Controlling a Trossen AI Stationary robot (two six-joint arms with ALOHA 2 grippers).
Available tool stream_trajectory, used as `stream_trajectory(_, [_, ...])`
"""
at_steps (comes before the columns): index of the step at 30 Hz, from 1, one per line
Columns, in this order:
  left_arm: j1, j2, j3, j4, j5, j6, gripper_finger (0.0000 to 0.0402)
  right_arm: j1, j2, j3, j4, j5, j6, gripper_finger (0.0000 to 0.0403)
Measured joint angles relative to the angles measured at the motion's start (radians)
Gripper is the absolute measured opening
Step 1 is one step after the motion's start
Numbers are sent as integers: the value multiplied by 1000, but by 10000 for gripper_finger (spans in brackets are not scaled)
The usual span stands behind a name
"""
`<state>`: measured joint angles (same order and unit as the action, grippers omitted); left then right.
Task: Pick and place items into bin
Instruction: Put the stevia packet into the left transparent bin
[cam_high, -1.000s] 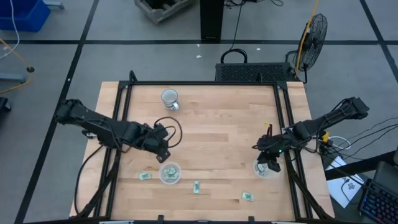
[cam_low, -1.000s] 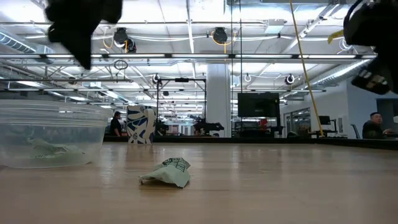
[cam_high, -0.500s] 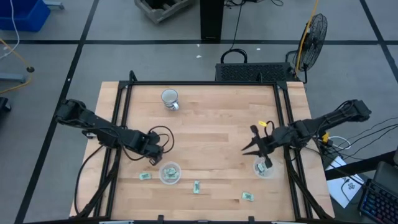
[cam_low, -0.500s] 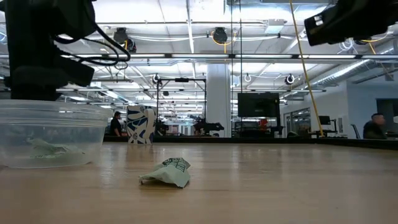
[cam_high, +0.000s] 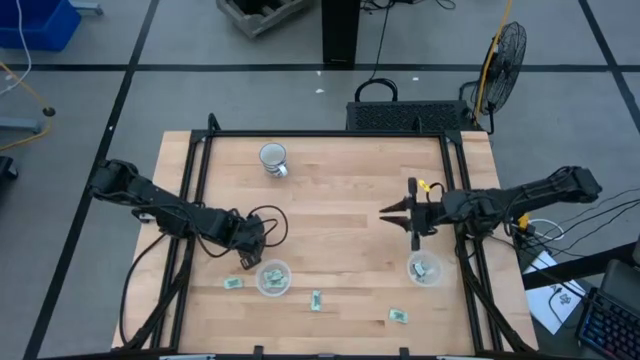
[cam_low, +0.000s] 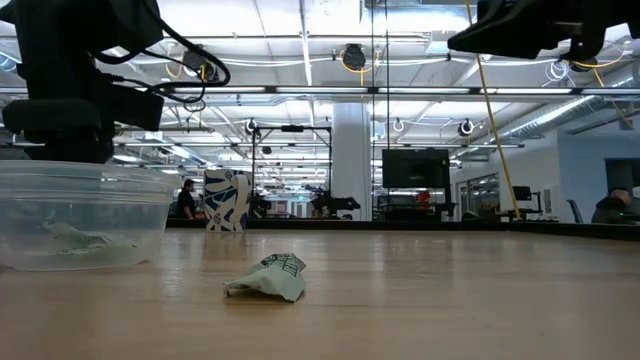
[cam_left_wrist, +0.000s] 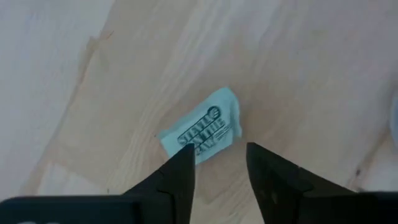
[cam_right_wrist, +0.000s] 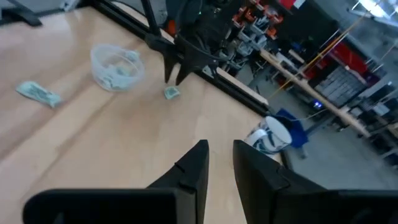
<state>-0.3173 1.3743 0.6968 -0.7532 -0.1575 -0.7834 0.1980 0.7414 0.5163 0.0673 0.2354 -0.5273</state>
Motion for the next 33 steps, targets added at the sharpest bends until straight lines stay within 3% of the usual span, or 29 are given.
stream_trajectory(8, [0,0,0,-4,-52,125,163,-25,0,0,34,0,-86,66])
stream_trajectory(24, [30,0,0,-6,-112,227,163,-28,0,0,26,-1,-63,65])
stream_trajectory(33, [103,0,-27,21,14,334,163,-28,0,0,26,-1,-61,66])
